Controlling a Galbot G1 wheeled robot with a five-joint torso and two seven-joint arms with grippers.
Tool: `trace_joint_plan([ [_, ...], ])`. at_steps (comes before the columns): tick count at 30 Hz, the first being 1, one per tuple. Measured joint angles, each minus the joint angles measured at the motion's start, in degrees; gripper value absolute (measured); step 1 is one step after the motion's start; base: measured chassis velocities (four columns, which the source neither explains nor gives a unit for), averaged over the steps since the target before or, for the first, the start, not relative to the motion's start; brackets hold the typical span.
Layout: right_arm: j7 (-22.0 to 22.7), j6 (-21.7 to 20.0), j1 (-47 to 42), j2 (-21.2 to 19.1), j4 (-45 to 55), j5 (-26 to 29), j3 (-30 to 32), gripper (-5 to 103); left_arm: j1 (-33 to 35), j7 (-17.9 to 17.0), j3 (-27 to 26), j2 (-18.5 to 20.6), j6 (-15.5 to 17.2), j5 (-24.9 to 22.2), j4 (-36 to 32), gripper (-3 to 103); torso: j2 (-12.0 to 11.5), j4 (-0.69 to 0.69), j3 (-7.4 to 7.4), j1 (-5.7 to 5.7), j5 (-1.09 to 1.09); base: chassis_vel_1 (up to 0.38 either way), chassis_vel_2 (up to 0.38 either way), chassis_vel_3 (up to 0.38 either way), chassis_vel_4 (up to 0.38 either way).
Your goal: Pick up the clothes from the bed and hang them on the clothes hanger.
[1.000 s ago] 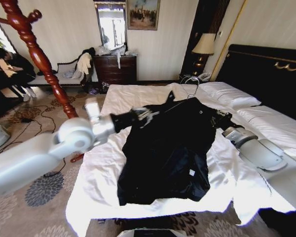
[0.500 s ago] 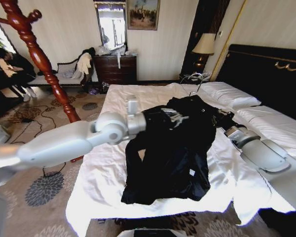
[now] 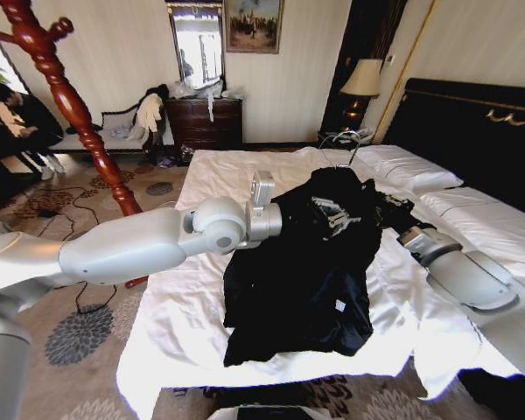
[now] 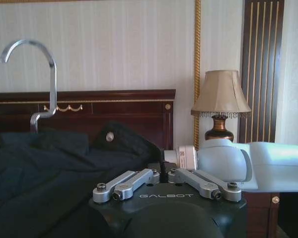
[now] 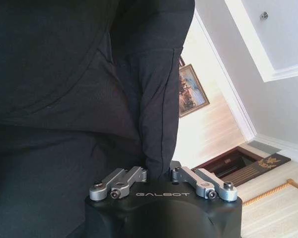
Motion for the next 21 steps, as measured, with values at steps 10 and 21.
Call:
trace_joint_plan([
  [10, 0.0, 0.0, -0.2, 0.1, 0.6, 0.4, 0.1, 16, 2.5, -0.7, -0.4, 3.0, -0.7, -0.7, -3.2, 36, 0.0, 0.00, 0.00, 0.00, -0.01, 0.000, 0.000, 0.000, 0.000],
  [21, 0.3, 0.0, -0.8, 0.7, 0.8, 0.7, 0.1, 16, 5.8, -0.8, -2.2, 8.4, -0.8, 0.3, -7.4, 79, 0.0, 0.00, 0.00, 0.00, -0.01, 0.000, 0.000, 0.000, 0.000],
])
